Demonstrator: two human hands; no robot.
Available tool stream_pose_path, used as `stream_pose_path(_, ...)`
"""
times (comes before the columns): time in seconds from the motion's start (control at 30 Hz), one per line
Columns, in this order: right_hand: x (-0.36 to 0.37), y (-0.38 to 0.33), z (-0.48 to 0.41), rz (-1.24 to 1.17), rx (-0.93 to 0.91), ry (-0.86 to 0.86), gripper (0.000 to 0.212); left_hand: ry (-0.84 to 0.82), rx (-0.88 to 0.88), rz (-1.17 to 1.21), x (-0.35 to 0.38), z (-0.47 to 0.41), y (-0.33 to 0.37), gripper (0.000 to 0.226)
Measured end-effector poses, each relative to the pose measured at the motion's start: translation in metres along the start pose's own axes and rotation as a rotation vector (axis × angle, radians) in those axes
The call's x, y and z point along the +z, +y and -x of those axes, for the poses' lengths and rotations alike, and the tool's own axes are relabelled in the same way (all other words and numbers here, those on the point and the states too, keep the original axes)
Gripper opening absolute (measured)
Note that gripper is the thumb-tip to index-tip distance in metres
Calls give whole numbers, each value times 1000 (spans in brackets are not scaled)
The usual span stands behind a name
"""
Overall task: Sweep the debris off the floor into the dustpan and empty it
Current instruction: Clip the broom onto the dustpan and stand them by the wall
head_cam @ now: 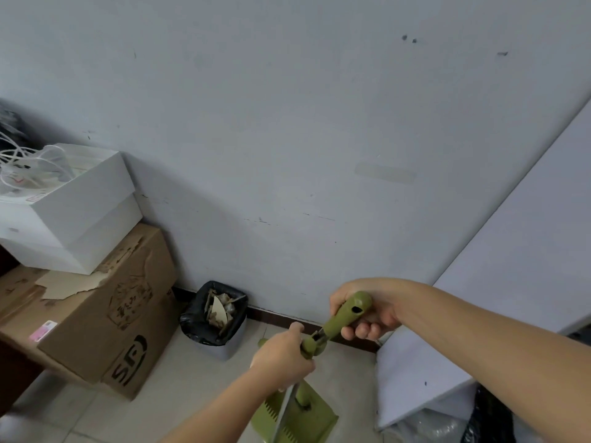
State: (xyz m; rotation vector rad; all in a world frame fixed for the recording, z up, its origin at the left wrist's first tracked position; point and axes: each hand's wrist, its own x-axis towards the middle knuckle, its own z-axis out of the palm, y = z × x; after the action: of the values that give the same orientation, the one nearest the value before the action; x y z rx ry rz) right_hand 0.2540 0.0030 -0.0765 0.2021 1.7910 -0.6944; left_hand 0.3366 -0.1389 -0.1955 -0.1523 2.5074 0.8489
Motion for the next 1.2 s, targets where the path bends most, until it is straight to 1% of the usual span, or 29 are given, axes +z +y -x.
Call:
stream_pose_path(0.03, -2, 1, 1, -2, -2, 2, 21, -5, -4, -6, -1, -2, 2, 52)
stream_pose_path(0.13, -8, 4, 2, -5, -5, 1, 22, 4, 35, -38, -4, -8, 9, 33)
stream_pose_path(0.2, -12, 7, 2, -21, -8, -4, 21, 8, 63, -52, -3, -11, 12, 27)
stream_pose_path(0.27, -15, 11, 2, -37, -9, -2, 20, -2, 92, -84, -1, -13, 15, 30)
stream_pose_path(0.4, -16, 14, 5, -45, -16, -15, 20, -35, 136, -114, 3, -19, 20, 42)
stream_pose_path(0.53, -16, 15, 7, -35, -32, -13, 20, -82, 190, -64, 9, -20, 28, 53)
stream_pose_path(0.73, -18, 22, 10, -23, -28, -16, 19, -164, 196, 12, 5, -16, 35, 65)
stream_pose_path(0.9, -19, 23, 10, -44, -36, -22, 16, -145, 202, 10, 10, -20, 36, 56)
stream_pose_path(1.03, -20, 23, 11, -117, -76, -55, 20, -64, 230, -39, 18, -23, 40, 35)
stream_pose_path(1.2, -26, 27, 22, -183, -89, -39, 22, -18, 255, -1, 23, -25, 51, 40)
